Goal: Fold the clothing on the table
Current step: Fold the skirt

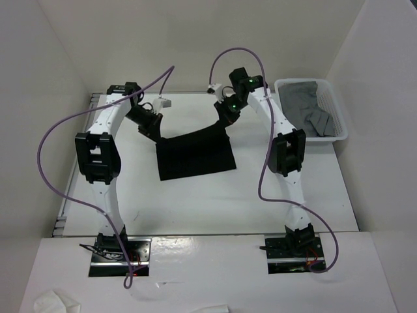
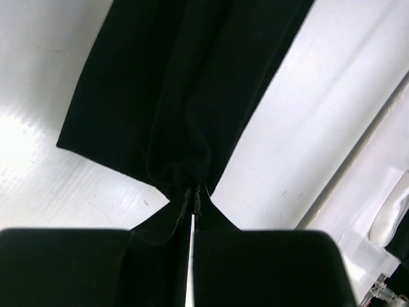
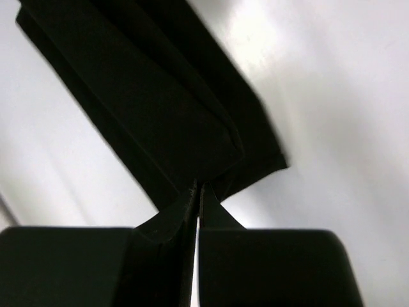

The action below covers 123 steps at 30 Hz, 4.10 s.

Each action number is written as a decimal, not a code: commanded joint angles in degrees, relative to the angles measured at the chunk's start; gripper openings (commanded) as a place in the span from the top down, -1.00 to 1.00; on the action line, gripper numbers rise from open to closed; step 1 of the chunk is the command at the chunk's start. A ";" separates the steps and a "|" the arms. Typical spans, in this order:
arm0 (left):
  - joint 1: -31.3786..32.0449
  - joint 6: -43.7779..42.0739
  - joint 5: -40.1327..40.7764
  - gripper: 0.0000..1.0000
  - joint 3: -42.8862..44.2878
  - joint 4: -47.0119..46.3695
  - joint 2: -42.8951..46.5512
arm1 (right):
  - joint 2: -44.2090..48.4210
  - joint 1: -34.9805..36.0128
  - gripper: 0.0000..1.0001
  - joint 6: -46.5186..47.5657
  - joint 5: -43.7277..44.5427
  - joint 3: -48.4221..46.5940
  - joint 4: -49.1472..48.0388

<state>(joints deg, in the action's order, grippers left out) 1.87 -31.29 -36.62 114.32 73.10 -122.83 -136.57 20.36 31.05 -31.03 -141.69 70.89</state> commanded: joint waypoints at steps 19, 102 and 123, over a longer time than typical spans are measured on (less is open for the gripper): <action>4.99 -10.63 0.50 -0.27 -19.31 0.99 12.69 | 18.01 4.78 -0.08 10.17 -2.99 31.56 1.44; -9.52 16.87 16.58 -0.99 -42.52 -20.37 45.74 | 9.56 29.83 -0.97 14.13 -4.74 39.11 3.20; -9.52 16.35 15.53 -0.99 -44.09 -18.70 48.38 | 22.76 29.30 -0.97 8.33 4.40 38.32 -0.66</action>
<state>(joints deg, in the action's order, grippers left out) -7.35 -13.61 -19.62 71.09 53.91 -75.99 -112.55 50.41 40.14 -27.97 -105.80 72.47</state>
